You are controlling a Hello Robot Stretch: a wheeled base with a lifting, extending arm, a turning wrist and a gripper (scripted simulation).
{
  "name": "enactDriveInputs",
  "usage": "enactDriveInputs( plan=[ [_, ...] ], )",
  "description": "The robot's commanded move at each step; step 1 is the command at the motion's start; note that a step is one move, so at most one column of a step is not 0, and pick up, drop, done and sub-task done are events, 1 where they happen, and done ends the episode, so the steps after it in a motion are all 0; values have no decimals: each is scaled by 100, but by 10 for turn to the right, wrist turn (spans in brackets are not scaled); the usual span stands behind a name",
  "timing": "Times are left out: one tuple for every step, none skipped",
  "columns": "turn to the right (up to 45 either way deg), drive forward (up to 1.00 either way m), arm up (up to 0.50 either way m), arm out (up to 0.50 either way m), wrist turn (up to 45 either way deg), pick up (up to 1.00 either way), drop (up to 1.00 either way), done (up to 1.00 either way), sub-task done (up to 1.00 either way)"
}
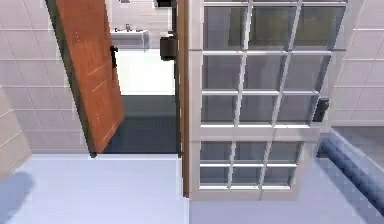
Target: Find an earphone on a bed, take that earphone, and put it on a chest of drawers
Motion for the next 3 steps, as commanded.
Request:
enactDriveInputs(
  plan=[
    [-450,0,0,0,0,0,0,0,0],
    [-450,0,0,0,0,0,0,0,0],
    [-360,0,0,0,0,0,0,0,0]
  ],
)
